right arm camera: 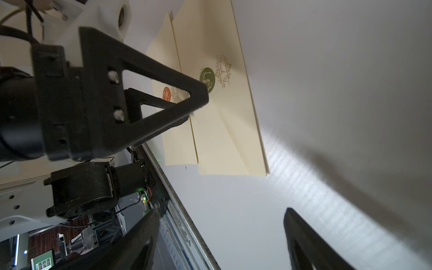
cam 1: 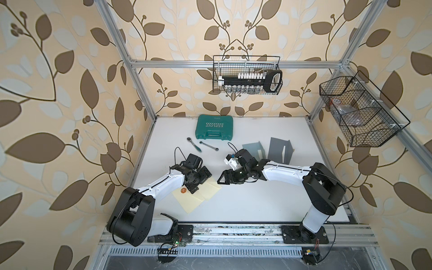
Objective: Open the envelope
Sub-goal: Move the envelope to the center of the board.
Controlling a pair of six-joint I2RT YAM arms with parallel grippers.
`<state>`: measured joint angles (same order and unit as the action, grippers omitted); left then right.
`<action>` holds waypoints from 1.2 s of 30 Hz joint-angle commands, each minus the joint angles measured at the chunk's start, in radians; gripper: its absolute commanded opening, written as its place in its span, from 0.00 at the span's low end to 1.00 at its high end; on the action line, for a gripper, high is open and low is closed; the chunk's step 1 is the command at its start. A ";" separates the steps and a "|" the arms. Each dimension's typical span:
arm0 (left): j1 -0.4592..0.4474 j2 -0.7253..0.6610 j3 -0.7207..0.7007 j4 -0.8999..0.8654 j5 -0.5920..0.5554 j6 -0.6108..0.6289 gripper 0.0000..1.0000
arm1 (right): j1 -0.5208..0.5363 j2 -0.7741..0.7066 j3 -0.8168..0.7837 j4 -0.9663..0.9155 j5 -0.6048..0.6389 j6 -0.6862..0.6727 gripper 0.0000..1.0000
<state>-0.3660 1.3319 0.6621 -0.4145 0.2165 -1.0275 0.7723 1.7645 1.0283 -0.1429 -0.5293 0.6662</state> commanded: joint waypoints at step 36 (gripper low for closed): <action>-0.260 0.037 0.160 0.008 -0.126 0.210 0.90 | -0.159 -0.127 -0.174 0.083 0.089 0.055 0.74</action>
<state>-0.6277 1.4834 0.8356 -0.3748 0.1932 -0.7971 0.6121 1.6245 0.8352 -0.0761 -0.4152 0.7475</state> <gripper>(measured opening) 0.900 0.746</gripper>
